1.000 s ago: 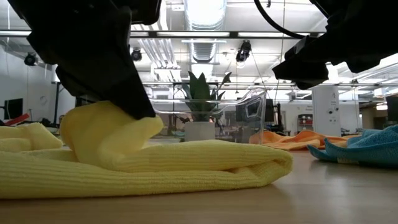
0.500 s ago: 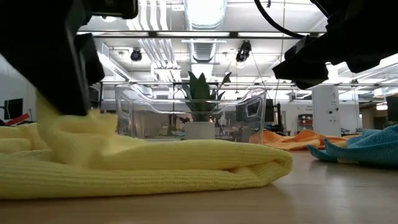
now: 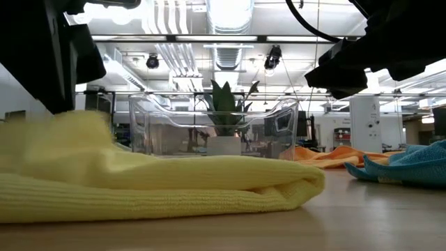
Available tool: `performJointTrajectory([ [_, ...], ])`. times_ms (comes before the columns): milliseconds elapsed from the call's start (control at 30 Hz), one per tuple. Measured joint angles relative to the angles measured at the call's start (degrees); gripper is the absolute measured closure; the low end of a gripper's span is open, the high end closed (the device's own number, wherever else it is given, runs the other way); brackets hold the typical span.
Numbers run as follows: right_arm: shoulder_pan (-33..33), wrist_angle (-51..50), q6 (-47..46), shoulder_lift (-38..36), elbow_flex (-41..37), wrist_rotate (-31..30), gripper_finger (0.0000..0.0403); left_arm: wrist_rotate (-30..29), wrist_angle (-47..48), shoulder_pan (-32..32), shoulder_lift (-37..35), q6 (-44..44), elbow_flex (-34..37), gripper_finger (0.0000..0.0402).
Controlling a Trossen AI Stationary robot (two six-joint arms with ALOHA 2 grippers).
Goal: Fold microfiber towels
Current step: Fold the right yellow microfiber towel
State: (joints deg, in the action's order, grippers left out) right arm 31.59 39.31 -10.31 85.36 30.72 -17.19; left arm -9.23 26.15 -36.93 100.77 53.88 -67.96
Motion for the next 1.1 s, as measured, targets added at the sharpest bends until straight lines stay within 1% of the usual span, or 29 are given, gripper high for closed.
performJointTrajectory([
  [100, 0.00, -0.04, -0.08, 0.00, 0.00, 0.00, 0.0184, 0.62, 0.83, 0.00, -0.21, 1.14, 0.00, 0.0314],
  [200, 0.00, -0.04, -0.09, 0.00, 0.00, 0.00, 0.0184, 4.67, 1.96, 0.02, -0.89, 2.72, 0.02, 0.0285],
  [233, 0.00, -0.04, -0.07, 0.00, 0.00, 0.00, 0.0184, 5.94, 2.06, -0.01, -1.22, 2.92, 0.09, 0.0278],
  [333, 0.00, -0.04, -0.07, 0.00, 0.00, 0.00, 0.0184, 6.34, 1.88, -0.20, -1.73, 6.25, 0.11, 0.0265],
  [467, 0.00, -0.06, -0.04, 0.00, 0.00, 0.01, 0.0184, 5.96, 1.73, -0.69, -1.65, 10.85, 0.32, 0.0263],
  [567, 0.02, -0.04, -0.09, 0.00, 0.00, 0.02, 0.0184, 4.27, 1.41, -1.18, -0.86, 13.28, 0.88, 0.0263],
  [867, 0.02, -0.06, 0.00, 0.02, -0.08, 0.02, 0.0184, -2.44, 0.59, -1.55, 1.89, 13.12, 0.94, 0.0263],
  [1000, 0.02, -0.07, 0.00, 0.02, -0.09, 0.04, 0.0184, -2.63, -2.19, -1.63, 3.45, 13.04, 0.94, 0.0264],
  [1100, 0.02, -0.10, 0.02, 0.02, -0.09, 0.04, 0.0184, -1.67, -2.23, -1.71, 4.27, 13.04, 0.94, 0.0279],
])
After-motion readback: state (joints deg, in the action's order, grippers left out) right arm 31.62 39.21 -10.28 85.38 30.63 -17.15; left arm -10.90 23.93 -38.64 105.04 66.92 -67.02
